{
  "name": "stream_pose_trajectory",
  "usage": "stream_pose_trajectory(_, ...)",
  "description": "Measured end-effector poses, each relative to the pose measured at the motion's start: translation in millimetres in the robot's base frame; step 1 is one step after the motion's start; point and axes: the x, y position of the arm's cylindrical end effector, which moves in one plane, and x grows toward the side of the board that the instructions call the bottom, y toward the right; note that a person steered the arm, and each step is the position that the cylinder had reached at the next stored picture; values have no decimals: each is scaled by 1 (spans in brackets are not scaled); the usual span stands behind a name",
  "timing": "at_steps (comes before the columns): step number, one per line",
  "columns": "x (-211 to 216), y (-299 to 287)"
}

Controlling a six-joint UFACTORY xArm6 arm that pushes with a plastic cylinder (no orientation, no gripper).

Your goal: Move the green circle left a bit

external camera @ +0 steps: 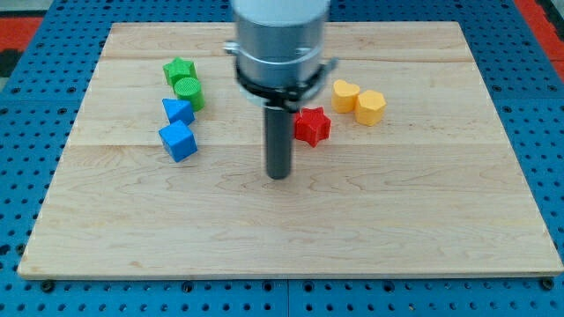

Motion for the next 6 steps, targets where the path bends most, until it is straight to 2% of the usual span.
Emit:
stream_pose_trajectory(2, -93, 14)
stream_pose_trajectory(4, -161, -35)
stream_pose_trajectory(5, -131, -71)
stream_pose_trajectory(6, -130, -80)
